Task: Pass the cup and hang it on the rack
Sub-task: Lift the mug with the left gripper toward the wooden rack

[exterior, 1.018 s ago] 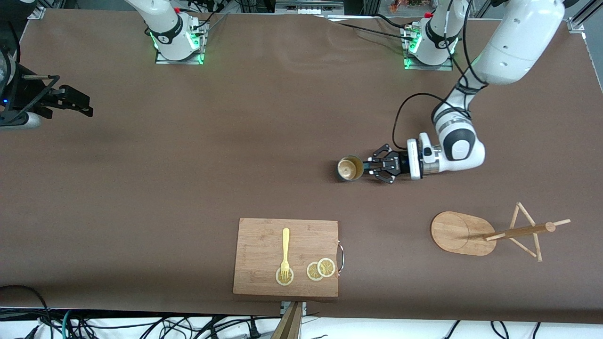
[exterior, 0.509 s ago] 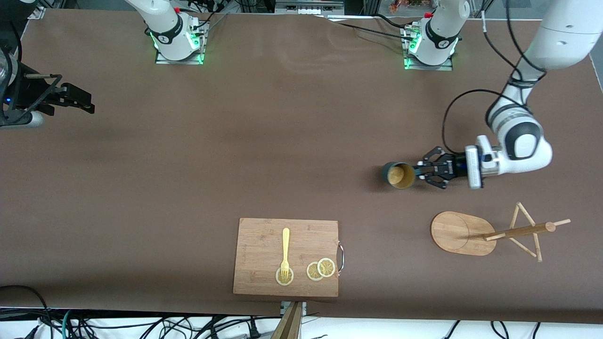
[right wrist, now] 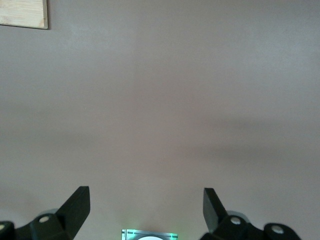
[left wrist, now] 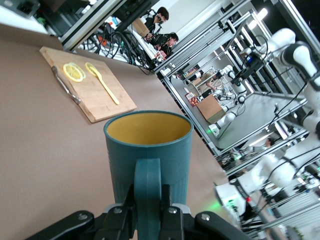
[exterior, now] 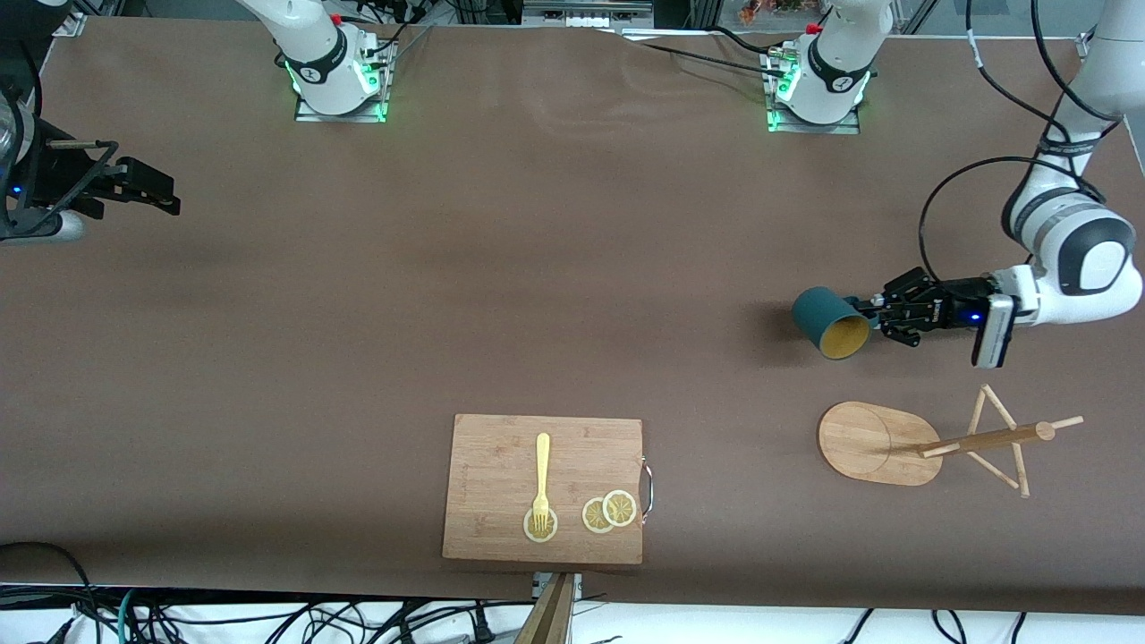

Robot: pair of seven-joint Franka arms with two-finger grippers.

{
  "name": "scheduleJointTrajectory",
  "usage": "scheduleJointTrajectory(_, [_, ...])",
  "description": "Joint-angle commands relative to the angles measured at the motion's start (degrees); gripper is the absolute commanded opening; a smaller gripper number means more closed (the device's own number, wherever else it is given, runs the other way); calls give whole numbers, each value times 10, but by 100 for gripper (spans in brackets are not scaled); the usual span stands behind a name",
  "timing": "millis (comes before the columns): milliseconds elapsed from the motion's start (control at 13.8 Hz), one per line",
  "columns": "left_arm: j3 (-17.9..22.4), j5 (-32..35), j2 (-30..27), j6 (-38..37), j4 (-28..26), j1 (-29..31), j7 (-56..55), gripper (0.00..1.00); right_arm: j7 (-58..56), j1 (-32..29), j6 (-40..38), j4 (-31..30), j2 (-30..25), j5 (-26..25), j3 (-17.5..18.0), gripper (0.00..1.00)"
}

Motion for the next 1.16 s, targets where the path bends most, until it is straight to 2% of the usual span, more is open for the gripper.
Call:
scheduleJointTrajectory(0, [-5,19,11,-59,52,26,-127,0,0,-7,-12,13,4,3,6,100])
scheduleJointTrajectory(291, [-5,13,26,-110,76,55,-271,0,0,-7,-12,13,4,3,6,100])
scheduleJointTrajectory(727, [-6,-3,105,-148,151,99,-311,0,0,-8,-12,13,4,4,6,100])
scheduleJointTrajectory(873, [-6,-45,117,-169,154,110,-337,0,0,-8,-12,13,4,4,6,100])
scheduleJointTrajectory(1091, [-6,-73,125,-191,155,120,-367,0,0,-8,-12,13,4,7,5,100])
